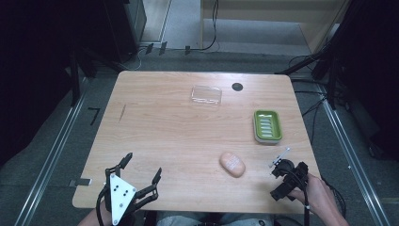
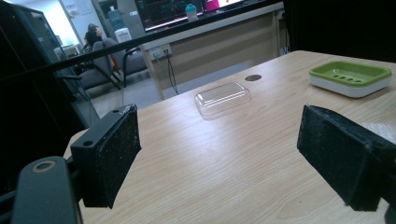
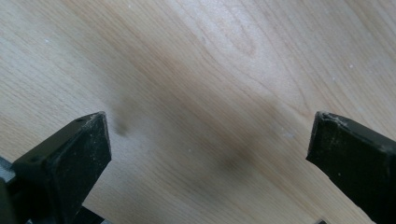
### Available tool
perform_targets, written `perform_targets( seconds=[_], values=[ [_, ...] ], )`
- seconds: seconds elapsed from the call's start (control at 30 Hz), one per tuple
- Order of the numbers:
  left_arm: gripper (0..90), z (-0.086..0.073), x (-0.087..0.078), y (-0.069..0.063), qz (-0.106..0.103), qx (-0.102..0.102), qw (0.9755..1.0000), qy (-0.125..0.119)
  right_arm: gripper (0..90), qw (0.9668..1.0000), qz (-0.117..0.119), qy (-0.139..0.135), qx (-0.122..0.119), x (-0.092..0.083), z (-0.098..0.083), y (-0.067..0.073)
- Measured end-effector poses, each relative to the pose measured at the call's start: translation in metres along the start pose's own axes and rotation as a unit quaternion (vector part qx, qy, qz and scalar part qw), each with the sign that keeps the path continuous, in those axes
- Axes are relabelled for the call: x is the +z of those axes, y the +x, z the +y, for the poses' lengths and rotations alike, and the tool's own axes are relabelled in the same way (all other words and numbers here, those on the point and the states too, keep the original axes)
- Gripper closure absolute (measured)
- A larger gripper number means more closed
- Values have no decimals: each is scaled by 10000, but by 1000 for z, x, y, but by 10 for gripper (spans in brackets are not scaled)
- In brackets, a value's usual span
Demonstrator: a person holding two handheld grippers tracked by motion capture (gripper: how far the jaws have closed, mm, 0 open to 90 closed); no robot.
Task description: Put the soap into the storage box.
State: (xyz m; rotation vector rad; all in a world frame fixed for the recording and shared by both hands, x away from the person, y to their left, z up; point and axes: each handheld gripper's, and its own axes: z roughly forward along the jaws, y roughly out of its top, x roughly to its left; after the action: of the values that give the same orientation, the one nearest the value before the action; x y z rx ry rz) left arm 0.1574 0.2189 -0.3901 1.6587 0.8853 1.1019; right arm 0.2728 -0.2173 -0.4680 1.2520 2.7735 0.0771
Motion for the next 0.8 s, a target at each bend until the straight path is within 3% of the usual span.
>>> perform_targets(
  seconds=[0.47, 0.5, 0.8],
  values=[
    [138, -1, -2, 1, 61, 26, 10000, 28, 0, 9996, 7, -55, -283, -6, 14, 13],
    [138, -1, -2, 1, 78, 20, 10000, 35, 0, 9991, 19, -117, -402, -9, 19, 17],
    [138, -3, -8, 3, 161, 20, 9999, 47, 0, 9980, -48, -96, -619, -13, 39, 31]
  ],
)
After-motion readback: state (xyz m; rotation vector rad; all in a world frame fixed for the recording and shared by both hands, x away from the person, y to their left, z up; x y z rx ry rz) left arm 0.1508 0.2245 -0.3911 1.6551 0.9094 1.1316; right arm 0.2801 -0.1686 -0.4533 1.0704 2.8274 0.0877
